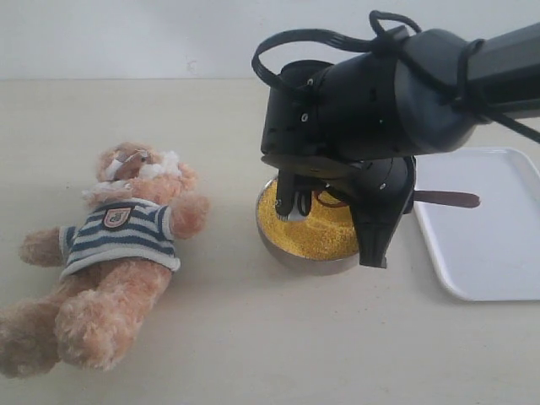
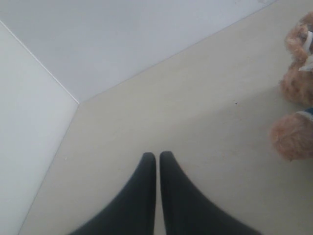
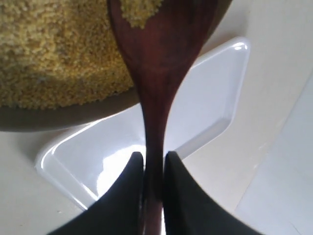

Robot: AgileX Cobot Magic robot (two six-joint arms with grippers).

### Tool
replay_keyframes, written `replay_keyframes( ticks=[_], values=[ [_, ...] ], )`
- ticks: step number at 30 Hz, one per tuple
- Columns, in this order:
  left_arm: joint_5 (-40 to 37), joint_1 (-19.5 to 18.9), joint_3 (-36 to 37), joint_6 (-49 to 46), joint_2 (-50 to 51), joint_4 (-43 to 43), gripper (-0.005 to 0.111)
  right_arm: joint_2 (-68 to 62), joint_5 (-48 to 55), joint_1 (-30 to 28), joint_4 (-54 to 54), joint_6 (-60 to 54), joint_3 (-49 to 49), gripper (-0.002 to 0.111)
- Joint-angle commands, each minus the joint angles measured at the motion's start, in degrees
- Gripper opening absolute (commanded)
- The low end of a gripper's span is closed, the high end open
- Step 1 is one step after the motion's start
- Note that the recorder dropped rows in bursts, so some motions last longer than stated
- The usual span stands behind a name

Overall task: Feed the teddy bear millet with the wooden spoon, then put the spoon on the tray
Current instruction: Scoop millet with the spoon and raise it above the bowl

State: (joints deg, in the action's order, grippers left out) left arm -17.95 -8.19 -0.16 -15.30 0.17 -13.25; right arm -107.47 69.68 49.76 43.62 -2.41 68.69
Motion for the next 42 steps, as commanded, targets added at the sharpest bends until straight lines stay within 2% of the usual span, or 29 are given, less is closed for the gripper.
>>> replay_keyframes(
  ticks=[1, 15, 24, 38, 42],
  values=[
    [0.1, -0.2, 0.2, -0.1, -0.2, 0.0, 0.004, -0.8, 0.3, -0.1, -1.1, -0.7, -0.1, -0.001],
    [0.1, -0.2, 0.2, -0.1, -0.2, 0.0, 0.004, -0.8, 0.3, 0.3, -5.5, -2.8, -0.1, -0.001],
    [0.1, -0.2, 0.2, -0.1, -0.2, 0.0, 0.004, -0.7, 0.3, 3.4, -6.0, -3.9, -0.1, -0.001],
    [0.1, -0.2, 0.2, -0.1, -0.2, 0.0, 0.004, -0.7, 0.3, 3.2, -7.2, -3.1, -0.1, -0.001],
    [0.1, -0.2, 0.2, -0.1, -0.2, 0.0, 0.004, -0.7, 0.3, 1.4, -10.0, -2.2, -0.1, -0.001]
  ],
)
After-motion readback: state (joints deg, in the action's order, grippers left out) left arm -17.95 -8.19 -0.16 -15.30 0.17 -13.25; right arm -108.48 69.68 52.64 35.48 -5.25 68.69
